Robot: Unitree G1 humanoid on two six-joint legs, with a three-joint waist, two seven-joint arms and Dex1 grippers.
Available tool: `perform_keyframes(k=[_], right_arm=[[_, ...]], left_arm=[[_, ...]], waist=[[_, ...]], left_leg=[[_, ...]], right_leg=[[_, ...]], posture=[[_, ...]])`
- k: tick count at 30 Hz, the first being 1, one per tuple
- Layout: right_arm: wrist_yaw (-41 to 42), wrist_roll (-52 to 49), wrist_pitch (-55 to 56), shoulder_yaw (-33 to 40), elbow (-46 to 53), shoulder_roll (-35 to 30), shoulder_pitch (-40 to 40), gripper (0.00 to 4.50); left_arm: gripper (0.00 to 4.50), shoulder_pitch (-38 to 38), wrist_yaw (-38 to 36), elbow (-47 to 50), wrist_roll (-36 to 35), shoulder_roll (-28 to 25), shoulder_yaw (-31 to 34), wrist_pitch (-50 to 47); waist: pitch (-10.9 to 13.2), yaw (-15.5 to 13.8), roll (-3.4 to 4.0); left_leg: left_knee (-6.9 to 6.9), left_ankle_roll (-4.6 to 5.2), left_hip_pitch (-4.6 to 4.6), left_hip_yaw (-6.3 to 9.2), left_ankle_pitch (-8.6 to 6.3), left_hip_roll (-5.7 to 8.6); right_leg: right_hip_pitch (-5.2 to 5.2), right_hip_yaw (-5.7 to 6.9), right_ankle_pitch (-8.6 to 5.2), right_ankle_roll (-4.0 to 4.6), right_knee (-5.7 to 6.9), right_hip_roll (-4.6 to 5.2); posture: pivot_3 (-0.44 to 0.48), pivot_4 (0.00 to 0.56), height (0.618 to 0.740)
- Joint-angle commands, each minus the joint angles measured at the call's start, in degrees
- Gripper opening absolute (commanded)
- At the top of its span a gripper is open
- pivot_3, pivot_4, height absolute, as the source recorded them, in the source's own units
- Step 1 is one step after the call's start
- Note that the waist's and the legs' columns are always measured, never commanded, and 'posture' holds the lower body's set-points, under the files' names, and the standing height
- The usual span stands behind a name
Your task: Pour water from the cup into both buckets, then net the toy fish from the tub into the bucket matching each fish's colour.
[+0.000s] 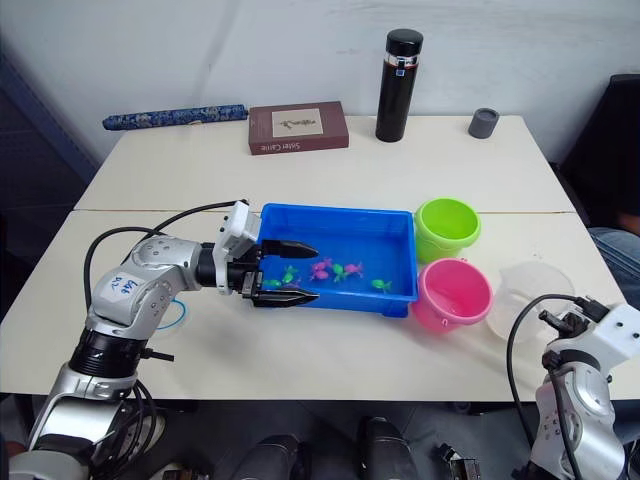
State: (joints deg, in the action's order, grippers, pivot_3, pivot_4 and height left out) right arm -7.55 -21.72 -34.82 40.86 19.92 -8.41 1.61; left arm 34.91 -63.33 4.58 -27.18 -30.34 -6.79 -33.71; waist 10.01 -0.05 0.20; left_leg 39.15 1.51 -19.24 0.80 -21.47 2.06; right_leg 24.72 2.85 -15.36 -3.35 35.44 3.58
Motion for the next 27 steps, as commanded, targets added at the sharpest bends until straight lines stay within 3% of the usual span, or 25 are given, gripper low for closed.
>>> perform_keyframes(k=[1,6,13,27], right_arm=[[-1.5,-0.5,0.6,2.0,0.2,-2.1,0.2,0.04],[-0.7,-3.2,-0.4,2.9,0.5,-5.3,2.2,0.04],[4.4,-5.3,-2.6,2.5,1.7,-14.7,2.5,0.04],[21.4,-1.3,-1.1,-2.3,3.4,-33.7,-2.2,0.04]], left_arm=[[4.50,-0.3,0.5,1.3,-1.3,-0.3,1.9,0.3],[4.50,0.1,1.2,0.3,-1.7,-0.2,2.9,-0.2],[4.50,2.0,1.0,-1.9,-1.7,-0.5,4.0,-0.1],[4.50,3.8,-4.5,-3.9,0.5,-4.1,1.9,2.1]], waist=[[0.0,-0.1,0.00],[0.0,0.0,0.00],[0.0,0.0,0.06],[0.1,-0.2,0.07]], left_leg=[[0.00,0.00,0.00,0.00,0.00,0.00],[0.00,0.02,-0.02,0.00,0.00,0.01],[-0.03,0.03,-0.04,-0.02,0.01,0.00],[-0.04,0.05,-0.05,-0.04,0.02,0.00]], right_leg=[[0.01,0.00,0.00,0.00,0.00,0.00],[0.02,0.00,0.00,0.00,0.00,0.00],[0.04,0.00,0.00,0.00,0.00,0.00],[0.03,0.01,0.00,0.00,-0.24,-0.01]], posture=[[0.000,0.150,0.739],[0.000,0.150,0.739],[0.000,0.150,0.739],[0.000,0.150,0.739]])
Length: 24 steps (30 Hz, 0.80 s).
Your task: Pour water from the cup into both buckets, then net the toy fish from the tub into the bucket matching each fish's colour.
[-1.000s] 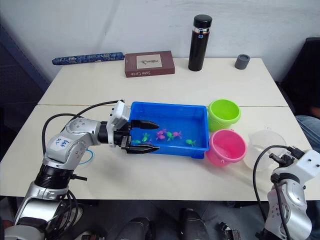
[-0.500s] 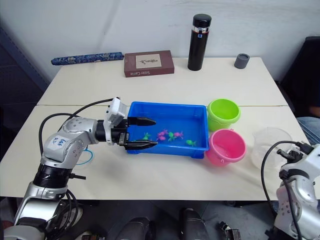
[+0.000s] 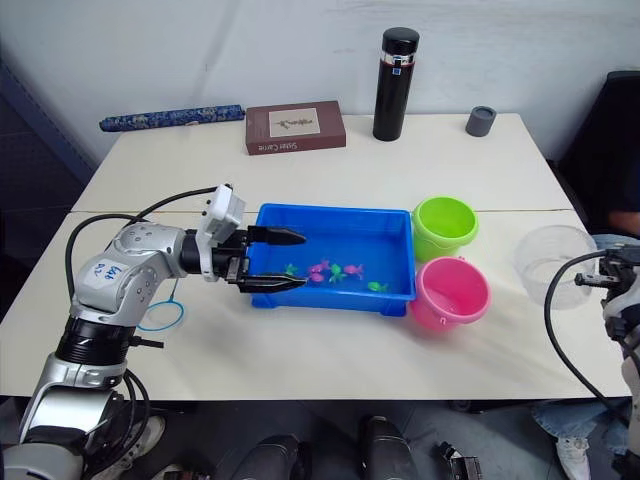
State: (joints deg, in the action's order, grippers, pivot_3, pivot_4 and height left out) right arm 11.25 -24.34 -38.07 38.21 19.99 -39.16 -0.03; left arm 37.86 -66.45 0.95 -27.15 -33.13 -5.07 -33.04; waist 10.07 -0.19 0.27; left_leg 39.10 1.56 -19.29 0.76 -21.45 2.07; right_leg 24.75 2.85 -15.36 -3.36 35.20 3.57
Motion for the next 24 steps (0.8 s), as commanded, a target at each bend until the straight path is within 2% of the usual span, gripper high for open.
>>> perform_keyframes(k=[1,12,24], right_arm=[[3.5,1.7,2.0,0.0,3.7,-3.9,-0.7,0.04],[8.4,8.2,3.6,-3.6,6.8,-9.4,-2.6,0.04],[10.4,15.3,5.0,-6.2,10.5,-9.8,-3.9,0.04]], left_arm=[[4.50,0.8,-1.7,-0.4,0.5,-1.4,0.1,1.7],[4.50,1.4,-1.8,-2.0,1.3,-1.0,-0.4,3.5],[4.50,1.1,-1.5,-2.2,1.8,0.0,-0.5,4.0]], waist=[[0.0,0.0,0.00],[0.0,-1.1,0.00],[0.0,-1.2,-0.01]], left_leg=[[0.00,0.00,-0.01,0.00,0.00,0.00],[0.00,0.00,-0.02,0.00,0.00,0.00],[0.00,-0.01,-0.04,0.01,0.00,0.02]], right_leg=[[0.01,0.00,0.00,0.00,0.00,0.00],[0.00,0.02,0.01,-0.01,-0.09,0.00],[-0.01,0.04,0.02,-0.03,-0.12,0.00]], posture=[[0.000,0.150,0.739],[0.000,0.150,0.739],[0.000,0.150,0.739]])
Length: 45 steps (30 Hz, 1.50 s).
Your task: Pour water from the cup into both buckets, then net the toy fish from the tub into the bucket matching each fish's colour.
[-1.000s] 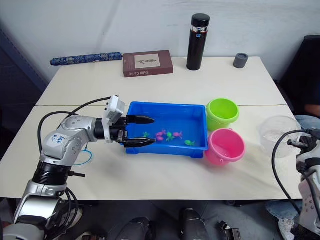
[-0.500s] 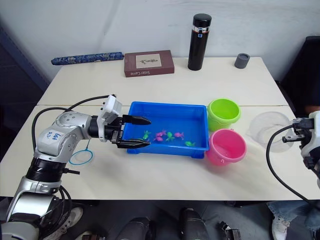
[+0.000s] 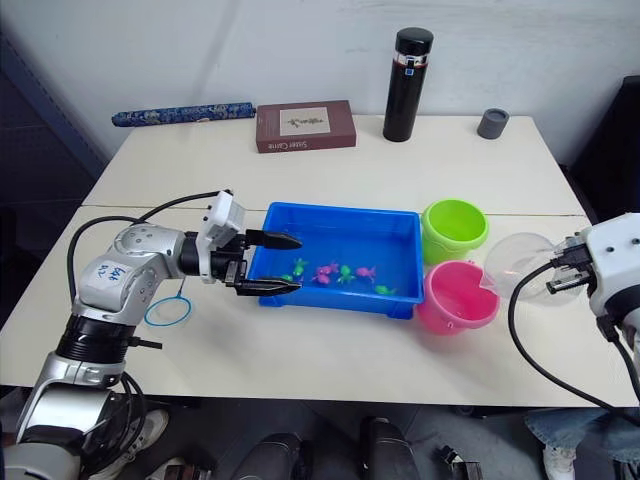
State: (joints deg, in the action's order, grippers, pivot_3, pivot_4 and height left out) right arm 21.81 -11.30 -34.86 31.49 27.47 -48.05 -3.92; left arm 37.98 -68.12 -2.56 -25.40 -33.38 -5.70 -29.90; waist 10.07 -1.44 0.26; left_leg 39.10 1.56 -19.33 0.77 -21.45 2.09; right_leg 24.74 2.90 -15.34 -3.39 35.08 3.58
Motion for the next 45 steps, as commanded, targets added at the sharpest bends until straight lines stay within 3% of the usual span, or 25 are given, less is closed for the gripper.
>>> perform_keyframes(k=[1,25,45], right_arm=[[-0.2,3.0,2.1,0.3,3.3,-0.9,0.0,0.04],[-1.1,15.9,12.8,-3.8,3.9,2.1,-0.3,0.04],[-1.3,21.0,21.6,-4.0,0.7,4.0,0.5,0.04]], left_arm=[[4.50,1.1,0.1,1.2,0.0,0.3,0.1,0.9],[4.50,0.8,-0.1,1.7,0.1,1.3,0.1,0.9],[4.50,0.0,0.3,2.9,-0.1,1.1,0.2,0.3]], waist=[[0.0,0.0,0.00],[0.0,0.0,0.00],[0.0,0.1,0.00]], left_leg=[[0.00,0.00,0.00,0.00,0.00,0.00],[0.01,-0.03,0.01,-0.01,0.02,0.04],[0.04,-0.05,0.03,-0.02,0.03,0.05]], right_leg=[[0.00,0.00,0.00,0.00,0.00,0.00],[0.01,0.01,0.00,0.00,0.04,-0.01],[0.00,0.01,0.00,0.00,0.14,-0.02]], posture=[[0.000,0.150,0.739],[0.000,0.150,0.739],[0.000,0.150,0.739]])
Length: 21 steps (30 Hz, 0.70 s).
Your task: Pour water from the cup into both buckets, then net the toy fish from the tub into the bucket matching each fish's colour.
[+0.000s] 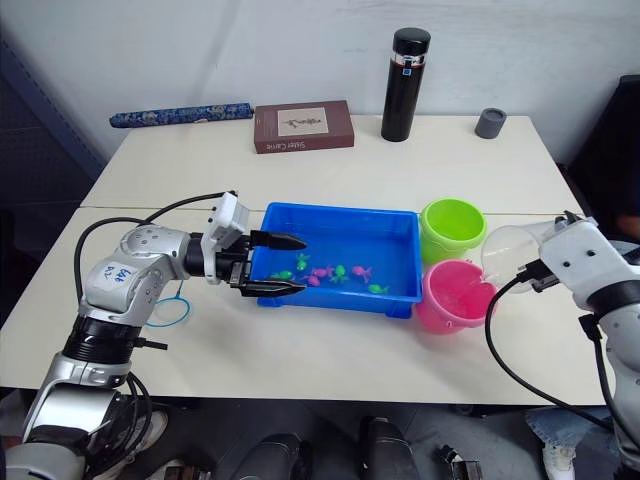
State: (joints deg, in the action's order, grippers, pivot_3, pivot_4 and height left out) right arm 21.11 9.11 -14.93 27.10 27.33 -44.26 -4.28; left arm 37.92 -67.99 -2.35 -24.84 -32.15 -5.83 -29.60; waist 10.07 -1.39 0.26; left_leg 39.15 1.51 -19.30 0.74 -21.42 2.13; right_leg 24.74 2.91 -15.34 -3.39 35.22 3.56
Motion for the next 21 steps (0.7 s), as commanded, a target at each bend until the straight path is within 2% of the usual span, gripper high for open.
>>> perform_keyframes(k=[1,6,11,18,21], right_arm=[[-0.5,0.6,1.8,0.4,0.7,0.2,0.9,0.04],[0.4,-0.6,0.3,0.6,0.8,0.8,1.1,0.04],[3.0,-4.5,-7.5,1.2,1.1,2.0,2.9,0.04],[2.3,-8.8,-16.1,2.1,0.3,3.8,7.5,0.04],[0.2,-10.5,-19.6,1.6,-2.4,4.8,13.3,0.04]], left_arm=[[4.50,0.0,0.2,2.8,-0.7,-0.1,0.3,-0.1],[4.50,-0.5,0.5,3.4,-0.9,-0.2,0.5,-0.6],[4.50,-0.5,1.4,3.5,-1.6,0.1,1.3,-1.7],[4.50,-0.1,3.1,3.4,-3.5,-0.1,3.3,-4.1],[4.50,0.2,3.4,2.9,-3.8,-0.8,4.3,-4.7]], waist=[[0.0,0.0,0.00],[0.0,0.0,0.00],[0.0,0.0,0.00],[0.0,0.1,0.00],[0.0,0.3,0.00]], left_leg=[[0.01,0.00,0.00,0.00,0.00,0.00],[0.02,0.00,0.00,0.00,0.00,0.00],[0.05,0.00,0.01,0.00,0.00,0.00],[0.06,0.00,0.02,0.01,0.00,0.00],[0.08,0.00,0.02,-0.02,0.00,0.00]], right_leg=[[0.00,0.00,0.00,0.00,0.03,0.00],[0.00,0.00,0.00,0.00,0.20,0.00],[-0.01,-0.01,0.00,0.00,0.23,0.00],[0.01,-0.02,0.00,0.00,0.27,0.01],[0.01,-0.03,0.00,0.00,0.27,0.02]], posture=[[0.000,0.150,0.739],[0.000,0.150,0.739],[0.000,0.150,0.739],[0.000,0.150,0.739],[0.000,0.150,0.739]])
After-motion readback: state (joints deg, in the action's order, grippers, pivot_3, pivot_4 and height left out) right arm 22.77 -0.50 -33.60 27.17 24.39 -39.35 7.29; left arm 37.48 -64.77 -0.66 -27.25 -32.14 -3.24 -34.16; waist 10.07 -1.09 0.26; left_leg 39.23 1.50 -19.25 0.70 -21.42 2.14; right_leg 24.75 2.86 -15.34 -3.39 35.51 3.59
